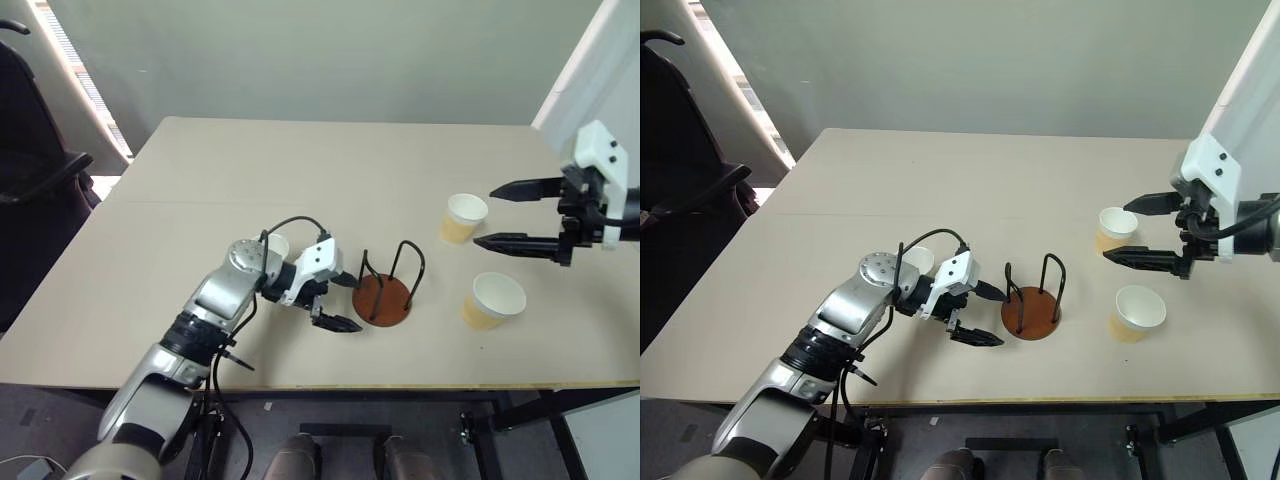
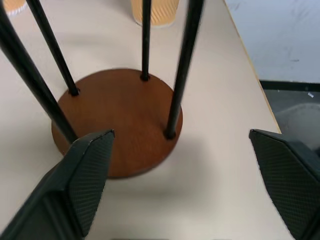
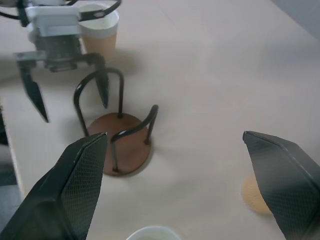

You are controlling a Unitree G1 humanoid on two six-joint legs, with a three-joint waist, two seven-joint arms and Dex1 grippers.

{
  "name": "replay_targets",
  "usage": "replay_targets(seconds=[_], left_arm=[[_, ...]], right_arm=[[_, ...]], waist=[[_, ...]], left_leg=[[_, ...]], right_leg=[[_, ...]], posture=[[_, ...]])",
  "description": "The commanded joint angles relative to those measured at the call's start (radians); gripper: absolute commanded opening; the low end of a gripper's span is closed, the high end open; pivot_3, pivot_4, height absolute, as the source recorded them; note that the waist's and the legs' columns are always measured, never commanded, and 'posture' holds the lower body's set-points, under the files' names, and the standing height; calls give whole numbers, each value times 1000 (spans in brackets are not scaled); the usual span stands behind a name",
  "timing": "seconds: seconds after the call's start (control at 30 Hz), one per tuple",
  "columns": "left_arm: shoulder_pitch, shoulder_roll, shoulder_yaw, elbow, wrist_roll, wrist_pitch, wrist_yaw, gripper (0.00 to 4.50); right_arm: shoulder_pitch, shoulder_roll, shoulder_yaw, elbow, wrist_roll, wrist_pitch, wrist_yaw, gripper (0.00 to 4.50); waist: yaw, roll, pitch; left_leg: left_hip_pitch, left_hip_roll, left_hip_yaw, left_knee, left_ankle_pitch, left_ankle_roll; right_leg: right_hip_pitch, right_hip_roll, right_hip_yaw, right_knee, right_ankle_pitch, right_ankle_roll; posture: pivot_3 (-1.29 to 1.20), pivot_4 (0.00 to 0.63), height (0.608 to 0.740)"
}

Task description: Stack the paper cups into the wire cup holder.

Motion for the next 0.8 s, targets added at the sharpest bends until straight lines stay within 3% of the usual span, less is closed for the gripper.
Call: replay_targets(seconds=[0.03, 0.23, 0.5, 0.8], left_arm=[[-10, 29, 65, -64, -37, 7, 0, 4484], [-20, 77, 135, -131, -85, 45, 0, 4484], [-53, 161, 291, -244, -306, 293, -9, 4484], [-16, 242, 379, -290, -390, 304, 2, 4484]], right_arm=[[-99, 50, 76, 110, -93, -80, 24, 4500], [-249, 168, 207, 339, -256, -209, 61, 4500], [-418, 299, 379, 717, -552, -463, 80, 4500], [-529, 390, 434, 1078, -754, -650, 58, 4500]], waist=[[-2, 0, 0], [-3, 0, 0], [-9, 0, 0], [-9, 1, 0]], left_leg=[[0, 0, 0, 0, 0, 0], [0, 0, 0, 0, 0, 0], [-1, 1, -1, -3, 0, 0], [-2, 1, -1, -14, 4, -7]], right_leg=[[0, 0, 0, 0, 0, 0], [-1, 0, 0, 0, 1, -2], [-4, 0, -2, 1, 2, -5], [-9, -1, -2, 0, 0, -8]], posture=[[0, 150, 740], [0, 150, 740], [0, 150, 740], [0, 150, 740]])
